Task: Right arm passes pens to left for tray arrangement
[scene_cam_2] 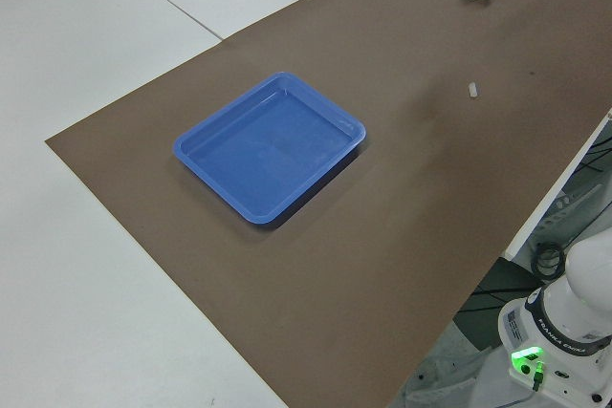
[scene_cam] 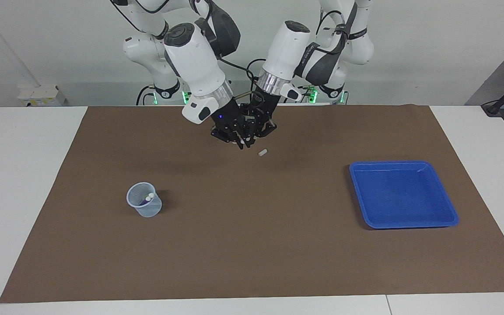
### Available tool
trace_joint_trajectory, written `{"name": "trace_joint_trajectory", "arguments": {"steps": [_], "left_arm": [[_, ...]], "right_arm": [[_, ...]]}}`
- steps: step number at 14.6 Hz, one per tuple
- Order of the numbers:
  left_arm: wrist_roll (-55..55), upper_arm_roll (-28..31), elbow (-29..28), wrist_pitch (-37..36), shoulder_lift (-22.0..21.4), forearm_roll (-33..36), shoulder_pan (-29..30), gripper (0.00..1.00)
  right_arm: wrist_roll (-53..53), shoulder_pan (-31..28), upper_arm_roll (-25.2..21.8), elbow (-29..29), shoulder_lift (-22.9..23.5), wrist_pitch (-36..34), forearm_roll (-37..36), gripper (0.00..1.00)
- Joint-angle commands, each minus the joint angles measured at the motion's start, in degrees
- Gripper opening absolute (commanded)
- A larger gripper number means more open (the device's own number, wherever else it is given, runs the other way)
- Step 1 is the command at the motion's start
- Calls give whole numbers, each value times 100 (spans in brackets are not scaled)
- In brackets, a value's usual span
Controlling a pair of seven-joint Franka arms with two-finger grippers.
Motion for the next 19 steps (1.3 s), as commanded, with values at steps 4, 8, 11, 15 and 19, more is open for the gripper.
{"name": "trace_joint_trajectory", "arguments": {"steps": [4,8,11,15,19], "left_arm": [[-2223,35,119,-265,33,630,-138,5],[-2223,35,128,-292,25,771,-138,0],[-2223,35,154,-327,33,771,-138,0],[-2214,26,181,-397,16,850,-147,0],[-2162,26,172,-511,-37,1034,-173,0]], "right_arm": [[76,-7,8,-82,-41,49,95,0],[85,-7,8,-82,-41,40,95,0],[137,-7,8,-82,-41,31,95,99],[182,-33,-1,-82,-129,5,95,100],[85,-392,-10,-90,-384,-127,-2,100]]}}
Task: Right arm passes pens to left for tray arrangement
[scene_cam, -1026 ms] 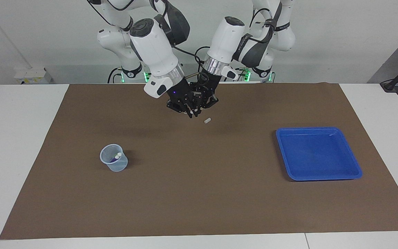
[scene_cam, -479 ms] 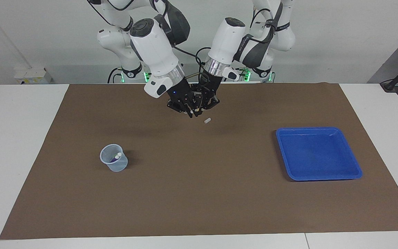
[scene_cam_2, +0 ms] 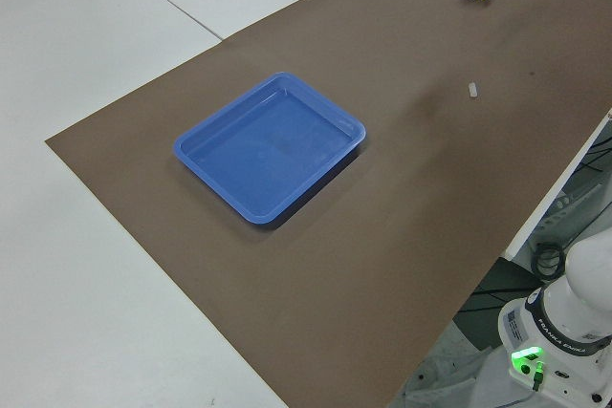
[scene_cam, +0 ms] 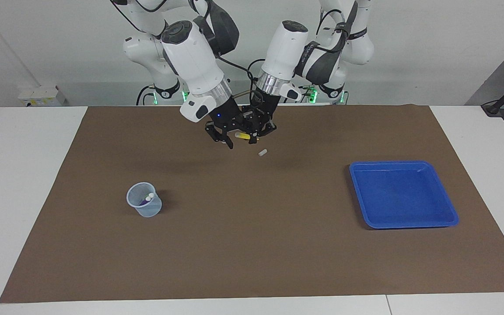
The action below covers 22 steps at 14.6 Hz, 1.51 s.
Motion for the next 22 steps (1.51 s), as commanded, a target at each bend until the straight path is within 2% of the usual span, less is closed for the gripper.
{"name": "trace_joint_trajectory", "arguments": {"steps": [1,4,7,9,12,18,22], "left_arm": [[-2124,-9,71,-296,-68,799,-150,0],[-1407,-9,71,-490,-94,870,-89,0],[-177,53,36,-718,-173,870,-1,0],[597,53,36,-833,-182,870,245,0],[2299,53,27,-921,-261,870,771,0],[5367,35,36,-877,-235,581,2063,0],[8205,44,71,-1078,-226,-236,2871,0]], "right_arm": [[-99,-405,20,-91,-282,-125,-6,100],[-362,-1072,28,-178,-361,-142,-6,100],[-713,-1600,20,-310,-361,-55,-15,100],[-1772,-1951,19,-468,-353,85,-76,100],[-3584,-2269,19,-1038,-300,936,-358,100],[-5388,-2419,19,-1487,306,2291,-358,99],[-6014,-2507,19,-1786,342,2512,-358,74]]}}
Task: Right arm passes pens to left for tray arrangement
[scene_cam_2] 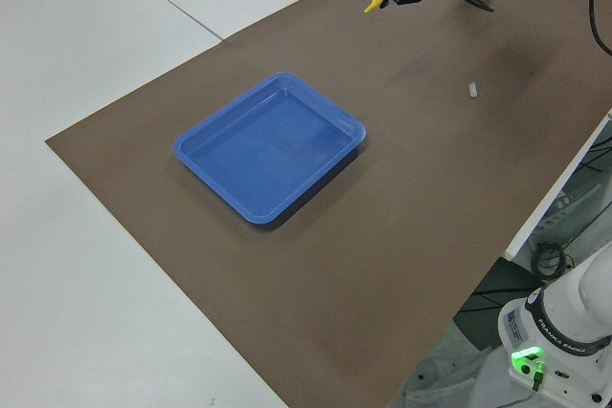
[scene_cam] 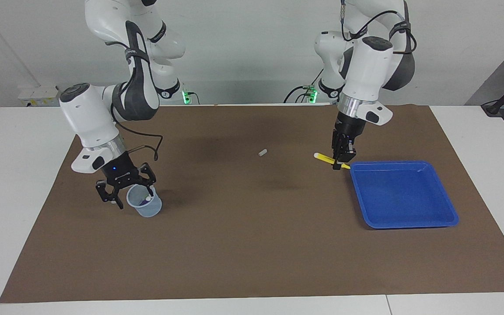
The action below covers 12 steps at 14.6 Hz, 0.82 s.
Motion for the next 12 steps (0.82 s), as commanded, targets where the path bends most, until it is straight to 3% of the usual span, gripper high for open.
{"name": "trace_joint_trajectory", "arguments": {"steps": [1,9,12], "left_arm": [[1676,-68,51,-330,-46,-397,625,0],[6359,-24,253,-1130,7,-354,1462,0],[8030,2,306,-1122,305,-40,1673,0]], "right_arm": [[-235,-138,77,-284,-103,124,-65,73],[-199,-121,86,-346,73,379,-56,72],[-208,-59,86,-355,64,300,-56,72]]}}
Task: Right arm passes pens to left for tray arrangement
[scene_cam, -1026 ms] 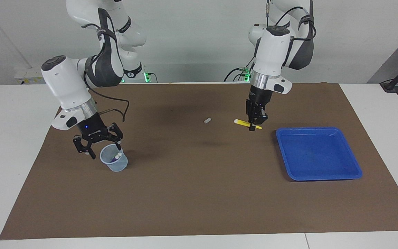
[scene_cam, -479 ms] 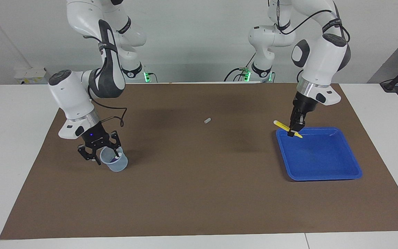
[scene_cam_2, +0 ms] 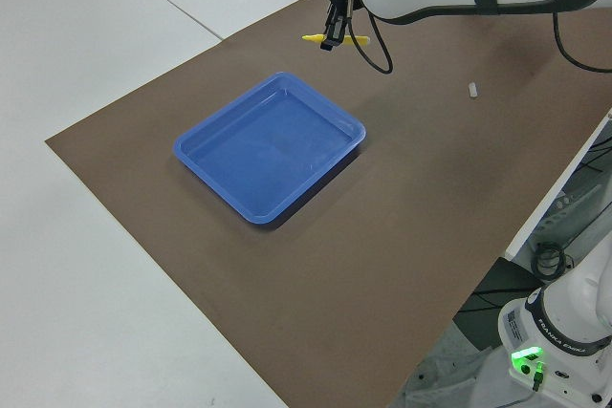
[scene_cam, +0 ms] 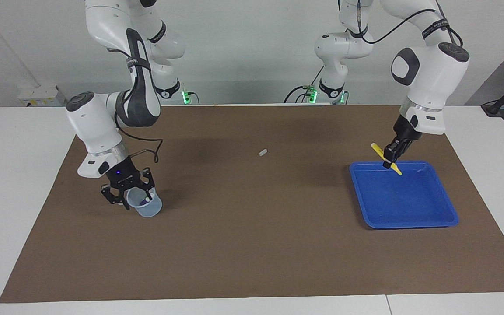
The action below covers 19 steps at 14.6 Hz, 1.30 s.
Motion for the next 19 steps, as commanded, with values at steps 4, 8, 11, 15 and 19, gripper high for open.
{"name": "trace_joint_trajectory", "arguments": {"steps": [4,8,11,15,19], "left_arm": [[1933,-44,525,0,958,1123,155,0],[2129,-53,561,754,1652,1124,111,0],[2129,-53,517,1300,2014,1115,129,0],[2077,-53,272,1721,2173,1115,94,0],[2050,-53,-151,2110,2182,1115,67,0]], "right_arm": [[-162,-59,48,-198,-63,-8,-51,73],[-618,-121,40,-172,-54,18,-51,73],[-628,-139,48,-146,-45,36,-51,60],[-374,-112,48,-155,-45,53,11,40],[-329,-121,48,-146,-45,53,11,15]]}}
